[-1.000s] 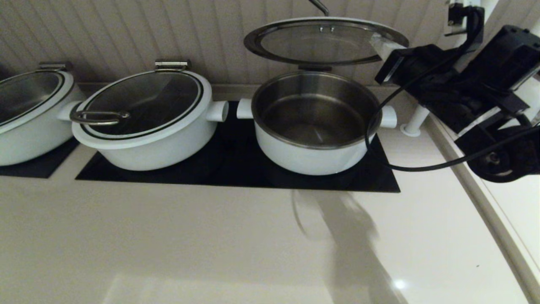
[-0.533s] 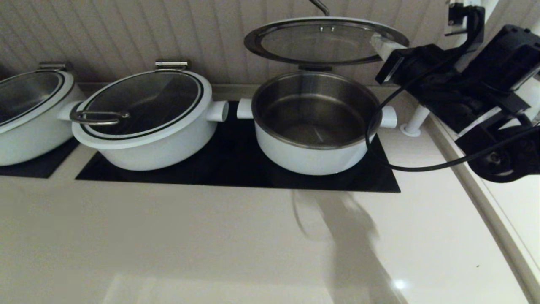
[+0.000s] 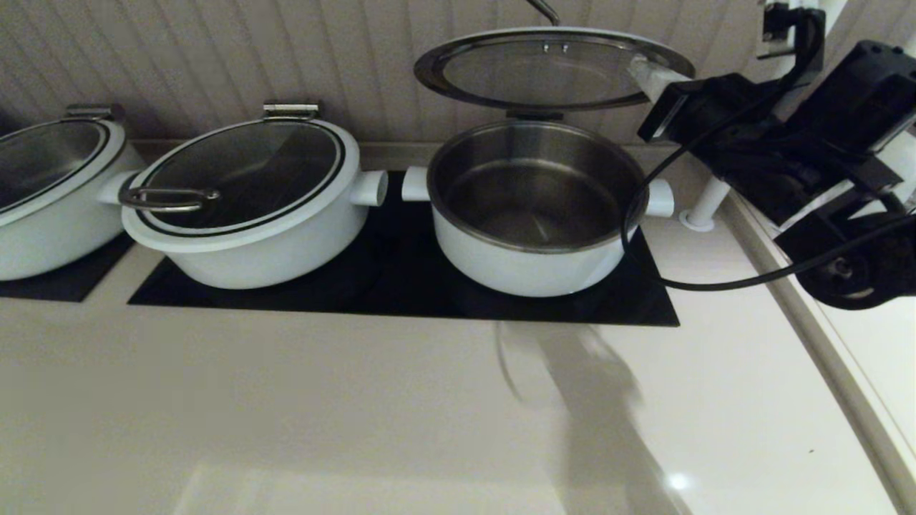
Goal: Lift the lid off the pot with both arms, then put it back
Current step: Open the pot lid completely
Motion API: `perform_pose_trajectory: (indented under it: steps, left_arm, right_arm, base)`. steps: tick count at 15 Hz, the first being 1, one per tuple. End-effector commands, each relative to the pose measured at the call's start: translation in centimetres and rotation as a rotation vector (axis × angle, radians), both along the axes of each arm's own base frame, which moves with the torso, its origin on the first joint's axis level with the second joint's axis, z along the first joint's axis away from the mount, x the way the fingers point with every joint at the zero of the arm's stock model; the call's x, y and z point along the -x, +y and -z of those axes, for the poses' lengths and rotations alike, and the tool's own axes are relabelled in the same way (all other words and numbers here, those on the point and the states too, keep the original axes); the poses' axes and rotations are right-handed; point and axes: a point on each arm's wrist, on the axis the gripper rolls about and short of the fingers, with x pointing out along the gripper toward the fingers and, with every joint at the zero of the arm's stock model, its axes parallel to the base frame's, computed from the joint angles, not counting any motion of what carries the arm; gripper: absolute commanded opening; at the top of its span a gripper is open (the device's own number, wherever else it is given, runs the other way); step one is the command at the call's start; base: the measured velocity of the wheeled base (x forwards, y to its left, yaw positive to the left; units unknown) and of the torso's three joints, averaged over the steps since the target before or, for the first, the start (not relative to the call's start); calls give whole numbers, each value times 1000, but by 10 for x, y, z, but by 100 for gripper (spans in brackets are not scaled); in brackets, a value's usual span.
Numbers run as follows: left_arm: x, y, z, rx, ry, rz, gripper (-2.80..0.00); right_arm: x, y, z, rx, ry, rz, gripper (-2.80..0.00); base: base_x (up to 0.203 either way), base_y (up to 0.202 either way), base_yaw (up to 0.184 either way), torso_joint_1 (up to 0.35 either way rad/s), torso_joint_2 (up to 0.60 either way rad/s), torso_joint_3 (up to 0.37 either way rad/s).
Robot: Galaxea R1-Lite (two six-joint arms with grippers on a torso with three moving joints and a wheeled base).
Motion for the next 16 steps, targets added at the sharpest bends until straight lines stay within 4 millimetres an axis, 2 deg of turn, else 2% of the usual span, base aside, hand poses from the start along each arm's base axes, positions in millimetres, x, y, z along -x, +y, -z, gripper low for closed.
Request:
perform_pose_trajectory:
  steps: [1, 3, 8, 13, 16]
  left_arm:
    - [2, -1, 1, 1, -16, -43, -280]
    - [5, -1, 1, 0, -47, -36, -280]
    - [23, 0, 9, -2, -266, -2, -280]
    - [23, 0, 8, -2, -279, 0, -280]
    - [11, 0, 12, -11, -396, -3, -280]
  right_arm:
    - [2, 0, -2, -4, -13, -2, -280]
    - [4, -1, -3, -3, -13, 0, -280]
    - [3, -1, -2, 1, -11, 0, -280]
    - [2, 0, -1, 2, -9, 0, -280]
    - [2, 0, -1, 3, -9, 0, -280]
  base:
    - [0, 0, 0, 0, 0, 0]
    - [0, 0, 0, 0, 0, 0]
    - [0, 0, 0, 0, 0, 0]
    - [0, 0, 0, 0, 0, 0]
    - [0, 0, 0, 0, 0, 0]
